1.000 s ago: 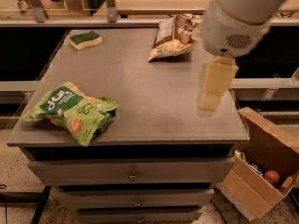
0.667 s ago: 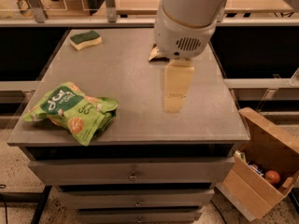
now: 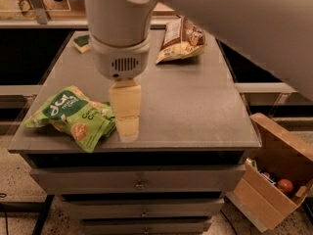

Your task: Pick green rice chip bag

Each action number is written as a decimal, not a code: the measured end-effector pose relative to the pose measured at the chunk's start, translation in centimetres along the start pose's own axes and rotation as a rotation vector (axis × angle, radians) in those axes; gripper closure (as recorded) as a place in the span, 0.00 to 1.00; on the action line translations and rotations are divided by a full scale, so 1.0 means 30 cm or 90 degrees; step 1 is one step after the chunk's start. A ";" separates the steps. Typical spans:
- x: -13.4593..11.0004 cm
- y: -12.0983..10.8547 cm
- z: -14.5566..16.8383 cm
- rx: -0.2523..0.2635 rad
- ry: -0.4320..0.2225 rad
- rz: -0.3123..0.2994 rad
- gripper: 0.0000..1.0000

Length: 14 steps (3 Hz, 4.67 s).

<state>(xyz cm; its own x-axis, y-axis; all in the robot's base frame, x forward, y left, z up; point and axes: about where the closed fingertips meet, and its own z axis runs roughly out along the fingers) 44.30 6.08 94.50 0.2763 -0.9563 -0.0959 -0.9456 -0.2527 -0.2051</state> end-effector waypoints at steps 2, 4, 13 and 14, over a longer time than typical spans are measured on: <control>-0.234 -0.011 0.124 -0.037 -0.001 -0.044 0.00; -0.353 -0.105 0.254 -0.068 0.006 -0.023 0.00; -0.225 -0.333 0.051 -0.017 -0.126 0.076 1.00; -0.232 -0.346 0.034 -0.007 -0.134 0.076 1.00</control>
Offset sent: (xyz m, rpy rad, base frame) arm -0.0087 0.1137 -0.0550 -0.0760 0.0932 0.0922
